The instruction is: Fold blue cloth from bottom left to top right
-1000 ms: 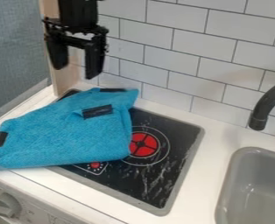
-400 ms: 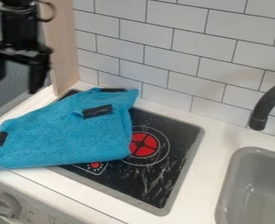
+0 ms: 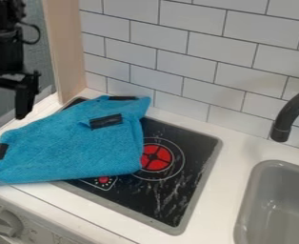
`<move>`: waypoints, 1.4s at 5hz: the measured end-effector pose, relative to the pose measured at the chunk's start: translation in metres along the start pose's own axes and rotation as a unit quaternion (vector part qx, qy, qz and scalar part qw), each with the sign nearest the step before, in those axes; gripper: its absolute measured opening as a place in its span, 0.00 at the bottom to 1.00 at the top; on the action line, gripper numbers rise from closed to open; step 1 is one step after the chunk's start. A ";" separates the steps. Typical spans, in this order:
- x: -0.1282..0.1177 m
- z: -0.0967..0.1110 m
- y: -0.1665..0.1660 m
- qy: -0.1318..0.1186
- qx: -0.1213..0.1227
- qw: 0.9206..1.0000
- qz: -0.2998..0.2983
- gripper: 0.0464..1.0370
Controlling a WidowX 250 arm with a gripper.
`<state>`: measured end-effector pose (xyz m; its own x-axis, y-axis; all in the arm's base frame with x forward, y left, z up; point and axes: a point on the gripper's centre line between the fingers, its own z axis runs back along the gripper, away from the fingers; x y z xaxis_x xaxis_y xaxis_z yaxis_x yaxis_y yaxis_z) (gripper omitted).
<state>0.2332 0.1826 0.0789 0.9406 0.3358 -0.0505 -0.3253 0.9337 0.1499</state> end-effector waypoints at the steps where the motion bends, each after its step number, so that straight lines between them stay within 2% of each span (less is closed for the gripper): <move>1: -0.002 -0.011 -0.003 0.005 -0.005 1.000 -0.005 0.96; 2: -0.007 -0.020 -0.004 0.006 0.000 1.000 0.001 0.96; 3: -0.007 -0.034 -0.001 0.019 0.000 1.000 0.010 0.96; 4: -0.006 -0.051 0.012 0.028 -0.016 0.999 0.030 0.96; 5: -0.005 -0.059 0.010 0.035 -0.025 0.999 0.017 0.96; 6: -0.003 -0.058 0.008 0.029 -0.036 0.999 0.014 0.96; 7: 0.000 -0.059 0.005 0.019 -0.045 0.999 0.008 0.91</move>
<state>0.2258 0.1944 0.0217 0.9316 0.3532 -0.0857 -0.3488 0.9352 0.0616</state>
